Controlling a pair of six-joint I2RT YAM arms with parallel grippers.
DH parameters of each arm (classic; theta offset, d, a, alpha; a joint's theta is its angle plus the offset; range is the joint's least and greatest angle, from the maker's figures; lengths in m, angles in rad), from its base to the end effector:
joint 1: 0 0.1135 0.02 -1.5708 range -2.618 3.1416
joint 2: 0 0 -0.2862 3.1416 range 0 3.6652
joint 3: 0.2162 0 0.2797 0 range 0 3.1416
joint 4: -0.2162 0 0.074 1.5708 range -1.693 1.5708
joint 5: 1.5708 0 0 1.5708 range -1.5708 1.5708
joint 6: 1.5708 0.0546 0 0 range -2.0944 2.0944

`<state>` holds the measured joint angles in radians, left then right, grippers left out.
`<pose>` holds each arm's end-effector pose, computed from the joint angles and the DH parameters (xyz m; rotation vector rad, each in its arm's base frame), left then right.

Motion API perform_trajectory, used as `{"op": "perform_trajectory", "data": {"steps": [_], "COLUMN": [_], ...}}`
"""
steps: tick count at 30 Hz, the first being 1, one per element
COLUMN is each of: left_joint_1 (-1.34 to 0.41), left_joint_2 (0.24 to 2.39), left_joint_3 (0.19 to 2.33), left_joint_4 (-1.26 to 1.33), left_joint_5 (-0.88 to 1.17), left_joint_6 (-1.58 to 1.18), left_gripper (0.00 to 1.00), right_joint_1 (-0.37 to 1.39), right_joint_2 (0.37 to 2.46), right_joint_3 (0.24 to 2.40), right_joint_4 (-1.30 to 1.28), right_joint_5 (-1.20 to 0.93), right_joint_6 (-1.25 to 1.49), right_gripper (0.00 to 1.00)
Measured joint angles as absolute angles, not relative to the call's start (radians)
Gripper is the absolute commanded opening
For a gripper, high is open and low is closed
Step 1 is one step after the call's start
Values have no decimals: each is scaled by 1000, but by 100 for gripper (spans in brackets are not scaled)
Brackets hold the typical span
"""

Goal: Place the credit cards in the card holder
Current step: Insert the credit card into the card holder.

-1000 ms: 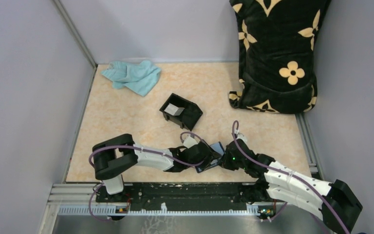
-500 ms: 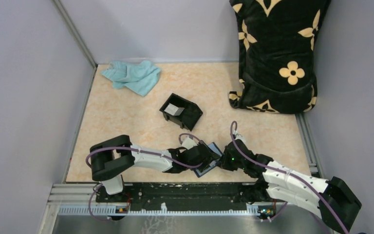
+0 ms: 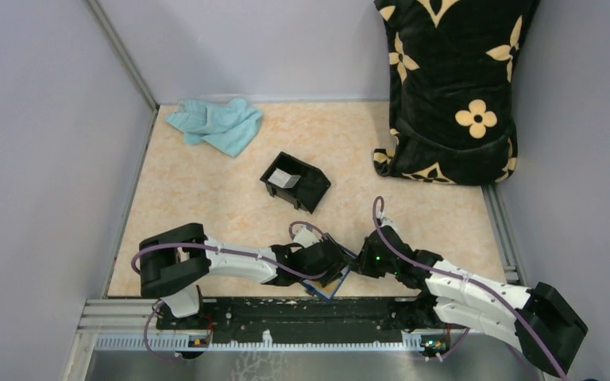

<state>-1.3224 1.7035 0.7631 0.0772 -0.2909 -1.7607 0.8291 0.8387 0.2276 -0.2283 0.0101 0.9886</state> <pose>0.1011 -0.3349 0.1159 -0.7222 2.5773 -0.9753 0.1171 0.1270 0.1231 0.2104 2.5694 0.7707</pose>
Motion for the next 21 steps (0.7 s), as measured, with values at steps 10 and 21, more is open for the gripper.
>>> {"op": "perform_trajectory", "data": {"steps": [10, 21], "left_joint_1": [-1340, -1372], "left_joint_2": [1692, 1632], "left_joint_3": [812, 777], "left_joint_4": [-55, -133], "left_joint_5": [-290, -311], "left_joint_6": [-1792, -1833], "left_gripper": [79, 77], "right_joint_1": [829, 829], "right_joint_2": [860, 740], "right_joint_3": [222, 191], "right_joint_4": [-201, -228], "right_joint_5": [-12, 0], "right_joint_6": [987, 979], "right_gripper": [0, 0]}}
